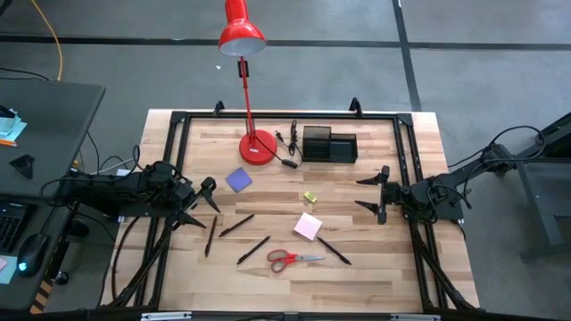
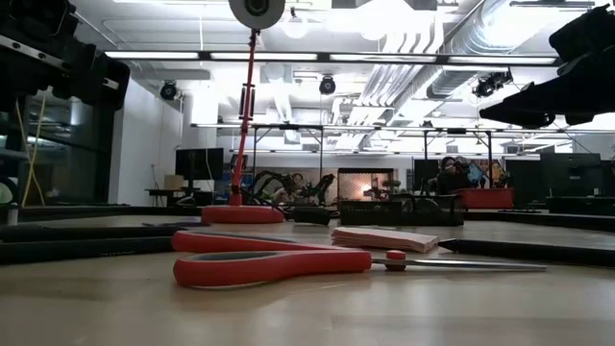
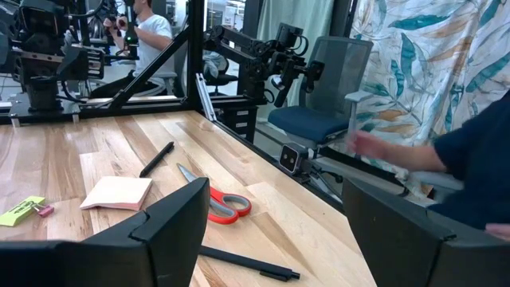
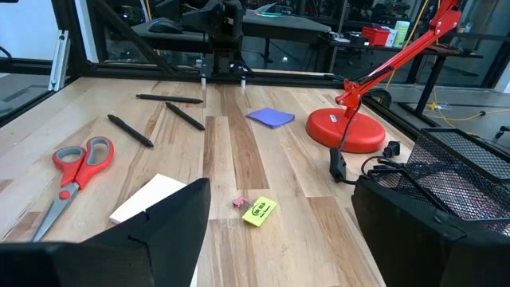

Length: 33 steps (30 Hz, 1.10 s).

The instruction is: Pick and place office supplies into organizer

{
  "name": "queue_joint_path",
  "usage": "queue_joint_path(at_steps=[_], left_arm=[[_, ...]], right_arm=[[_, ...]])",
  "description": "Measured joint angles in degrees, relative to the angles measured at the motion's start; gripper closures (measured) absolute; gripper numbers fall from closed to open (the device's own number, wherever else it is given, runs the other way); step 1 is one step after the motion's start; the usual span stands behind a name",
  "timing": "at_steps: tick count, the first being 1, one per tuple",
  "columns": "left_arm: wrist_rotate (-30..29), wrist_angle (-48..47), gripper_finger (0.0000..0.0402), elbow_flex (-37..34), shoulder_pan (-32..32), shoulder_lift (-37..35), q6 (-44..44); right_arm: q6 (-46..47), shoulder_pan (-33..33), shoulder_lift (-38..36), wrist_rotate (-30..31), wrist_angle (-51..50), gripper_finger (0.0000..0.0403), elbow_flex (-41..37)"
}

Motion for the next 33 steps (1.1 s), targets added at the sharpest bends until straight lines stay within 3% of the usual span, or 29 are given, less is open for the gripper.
queue_joint_path(at_steps=[19,24,33], left_arm=[[0.0,0.0,0.0124,0.0,0.0,0.0,0.0],[-0.9,3.4,0.0124,0.0,0.0,0.0,0.5],[-1.0,5.2,0.0124,0.1,0.0,0.0,0.0]], right_arm=[[0.1,-0.1,0.0,0.9,0.2,0.0104,0.0],[12.4,-0.1,0.0,-1.4,2.3,0.0104,0.0],[24.8,-0.2,1.7,-1.3,8.0,0.0104,0.0]])
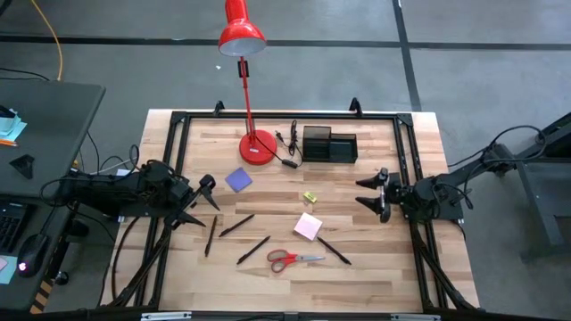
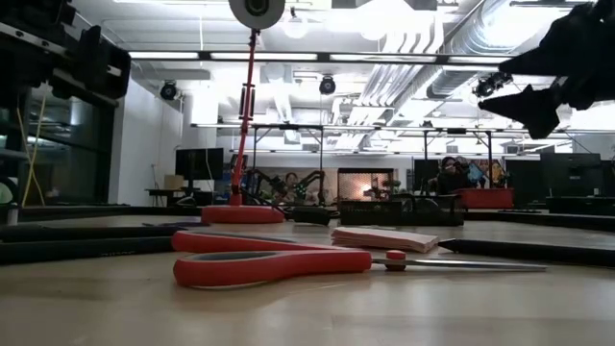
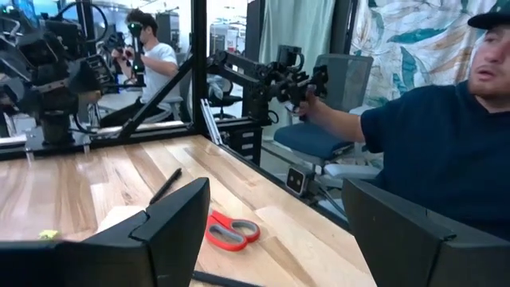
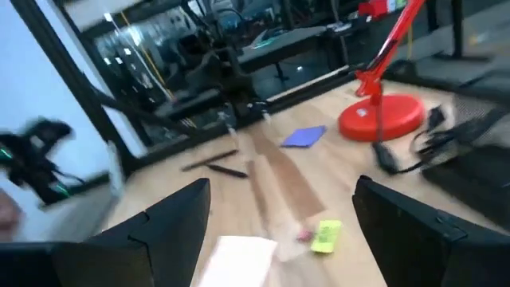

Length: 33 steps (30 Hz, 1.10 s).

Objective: Pick and place office supplies into organizer
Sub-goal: Put the black pen into the black desk organizer

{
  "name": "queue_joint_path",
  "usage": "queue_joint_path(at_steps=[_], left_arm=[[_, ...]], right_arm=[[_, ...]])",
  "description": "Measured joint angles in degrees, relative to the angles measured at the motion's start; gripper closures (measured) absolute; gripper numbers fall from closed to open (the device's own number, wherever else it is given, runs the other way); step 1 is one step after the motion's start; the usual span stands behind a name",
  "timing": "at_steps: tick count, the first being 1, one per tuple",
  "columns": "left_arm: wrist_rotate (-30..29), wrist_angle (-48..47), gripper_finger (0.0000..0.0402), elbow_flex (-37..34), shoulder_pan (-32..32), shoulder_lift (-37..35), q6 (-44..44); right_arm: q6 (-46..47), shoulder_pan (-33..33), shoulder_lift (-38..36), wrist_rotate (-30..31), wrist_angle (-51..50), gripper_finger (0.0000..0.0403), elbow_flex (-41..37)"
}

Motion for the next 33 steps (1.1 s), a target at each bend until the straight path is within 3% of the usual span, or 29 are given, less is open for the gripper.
queue_joint_path(at_steps=[14,18,21,24,29,33], left_arm=[[0.0,2.1,0.0124,0.0,0.0,0.0,4.1],[0.0,2.3,0.0124,0.0,0.0,0.0,4.6],[0.0,2.7,0.0124,0.0,0.0,0.0,4.8],[0.0,2.5,0.0124,0.0,0.0,0.0,4.8],[0.0,2.5,0.0124,0.0,0.0,0.0,4.6],[0.0,2.5,0.0124,0.0,0.0,0.0,4.6]], right_arm=[[36.1,0.1,20.1,3.9,2.4,0.0104,0.0],[31.1,1.8,26.8,4.9,7.1,0.0104,2.3],[25.5,4.1,32.7,9.7,8.6,0.0104,7.9],[22.4,5.6,39.7,10.9,5.6,0.0104,14.6],[33.6,7.8,53.1,10.2,-3.3,0.0104,23.8],[39.5,9.6,62.6,11.5,-4.4,0.0104,29.4]])
